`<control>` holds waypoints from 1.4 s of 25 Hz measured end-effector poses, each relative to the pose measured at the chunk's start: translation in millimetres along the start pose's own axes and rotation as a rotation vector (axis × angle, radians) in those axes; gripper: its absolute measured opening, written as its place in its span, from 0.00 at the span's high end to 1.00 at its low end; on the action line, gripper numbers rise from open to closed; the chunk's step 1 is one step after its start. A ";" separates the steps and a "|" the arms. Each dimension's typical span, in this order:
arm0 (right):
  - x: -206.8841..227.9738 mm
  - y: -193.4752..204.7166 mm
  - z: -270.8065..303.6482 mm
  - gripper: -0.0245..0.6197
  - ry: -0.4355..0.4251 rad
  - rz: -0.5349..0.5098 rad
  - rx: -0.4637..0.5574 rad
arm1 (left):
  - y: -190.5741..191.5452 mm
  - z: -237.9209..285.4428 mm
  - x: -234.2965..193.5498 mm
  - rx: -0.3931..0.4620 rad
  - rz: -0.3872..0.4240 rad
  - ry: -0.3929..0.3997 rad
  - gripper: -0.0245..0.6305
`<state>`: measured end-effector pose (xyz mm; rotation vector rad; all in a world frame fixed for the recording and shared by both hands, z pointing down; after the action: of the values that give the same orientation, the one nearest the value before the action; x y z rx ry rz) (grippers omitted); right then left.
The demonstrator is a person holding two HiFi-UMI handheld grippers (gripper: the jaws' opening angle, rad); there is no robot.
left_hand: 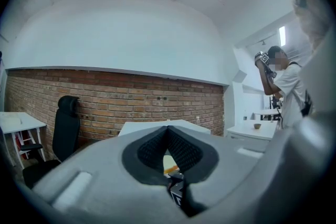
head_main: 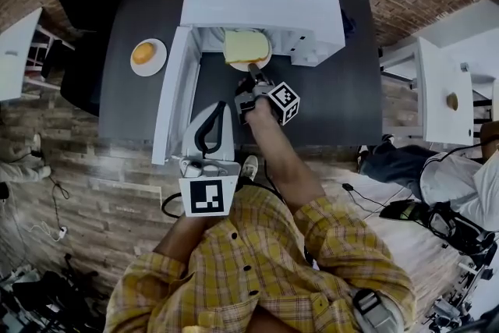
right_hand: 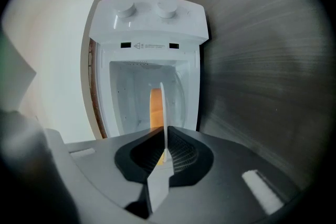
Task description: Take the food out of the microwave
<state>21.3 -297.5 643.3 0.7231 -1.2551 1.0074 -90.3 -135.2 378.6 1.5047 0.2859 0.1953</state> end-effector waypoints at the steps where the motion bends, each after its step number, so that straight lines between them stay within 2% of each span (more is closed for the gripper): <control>1: -3.3 1.0 -4.0 0.93 -0.008 0.001 0.000 | -0.8 -1.1 1.6 0.002 0.002 0.002 0.96; 15: -46.9 15.6 -60.6 0.93 -0.084 0.016 -0.012 | -9.9 -15.4 11.8 0.038 0.004 0.022 0.96; 26: -69.2 28.4 -103.2 0.93 -0.091 -0.009 -0.060 | -18.3 -15.4 16.3 0.042 0.019 0.043 0.96; 35: -108.1 40.6 -125.2 0.93 -0.157 -0.008 -0.075 | -21.1 -14.9 18.1 0.037 0.050 0.061 0.96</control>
<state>36.1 -192.8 509.8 0.7599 -1.4177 0.9061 -78.7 -116.9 355.8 1.5450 0.3023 0.2769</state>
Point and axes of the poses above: the fingertips, and each gripper's own axes: z forward along the fingers, x to its right, y out of its underside, the point moved 5 cm from there along -z, backward along the fingers, and after that the axes turned 1 degree about y, right-handed, at the moved point
